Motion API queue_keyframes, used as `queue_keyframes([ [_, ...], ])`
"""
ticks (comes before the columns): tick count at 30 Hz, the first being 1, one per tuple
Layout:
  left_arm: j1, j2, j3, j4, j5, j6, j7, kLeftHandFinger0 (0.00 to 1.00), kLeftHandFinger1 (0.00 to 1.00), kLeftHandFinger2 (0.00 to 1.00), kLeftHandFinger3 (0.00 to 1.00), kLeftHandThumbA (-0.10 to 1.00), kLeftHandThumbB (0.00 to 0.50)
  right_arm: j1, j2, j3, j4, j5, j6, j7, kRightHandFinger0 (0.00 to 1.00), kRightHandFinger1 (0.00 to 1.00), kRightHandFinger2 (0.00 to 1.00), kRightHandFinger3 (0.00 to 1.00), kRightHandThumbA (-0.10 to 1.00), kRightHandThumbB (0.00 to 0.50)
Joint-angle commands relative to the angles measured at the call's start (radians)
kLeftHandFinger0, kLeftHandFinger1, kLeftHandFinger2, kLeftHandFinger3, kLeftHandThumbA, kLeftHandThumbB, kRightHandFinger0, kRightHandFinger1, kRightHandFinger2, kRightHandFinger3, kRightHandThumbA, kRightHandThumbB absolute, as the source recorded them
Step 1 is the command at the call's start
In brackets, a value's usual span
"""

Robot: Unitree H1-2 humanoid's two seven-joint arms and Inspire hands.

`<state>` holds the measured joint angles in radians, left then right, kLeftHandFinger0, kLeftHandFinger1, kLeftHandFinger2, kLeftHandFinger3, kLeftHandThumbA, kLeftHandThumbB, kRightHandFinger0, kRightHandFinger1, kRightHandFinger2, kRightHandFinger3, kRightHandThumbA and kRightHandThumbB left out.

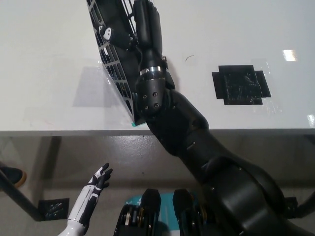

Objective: A notebook is kept standing on the table on the right hand side and a black shelf is kept on the left hand side and the robot uses its right hand to grab the notebook and places it in the shelf

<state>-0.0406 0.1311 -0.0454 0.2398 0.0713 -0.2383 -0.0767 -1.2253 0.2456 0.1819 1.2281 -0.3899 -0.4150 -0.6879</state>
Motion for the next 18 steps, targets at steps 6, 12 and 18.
queue_keyframes([
  [6, -0.009, 0.013, -0.002, -0.03, 0.009, -0.003, -0.005, 1.0, 1.0, 1.0, 1.0, 1.0, 0.166, -0.064, -0.012, 0.0, -0.027, 0.021, -0.055, 0.021, 1.0, 1.0, 1.0, 1.0, 1.0, 0.297],
  [12, -0.01, 0.019, -0.003, -0.032, 0.002, -0.003, -0.015, 1.0, 1.0, 1.0, 1.0, 1.0, 0.196, 0.006, -0.105, -0.004, -0.334, 0.001, -0.016, 0.082, 1.0, 1.0, 1.0, 1.0, 1.0, 0.281],
  [18, -0.011, 0.022, 0.005, -0.031, -0.007, -0.005, -0.014, 1.0, 1.0, 1.0, 1.0, 1.0, 0.133, 0.144, -0.233, -0.03, -0.899, -0.003, 0.147, 0.24, 1.0, 1.0, 1.0, 1.0, 1.0, 0.271],
])
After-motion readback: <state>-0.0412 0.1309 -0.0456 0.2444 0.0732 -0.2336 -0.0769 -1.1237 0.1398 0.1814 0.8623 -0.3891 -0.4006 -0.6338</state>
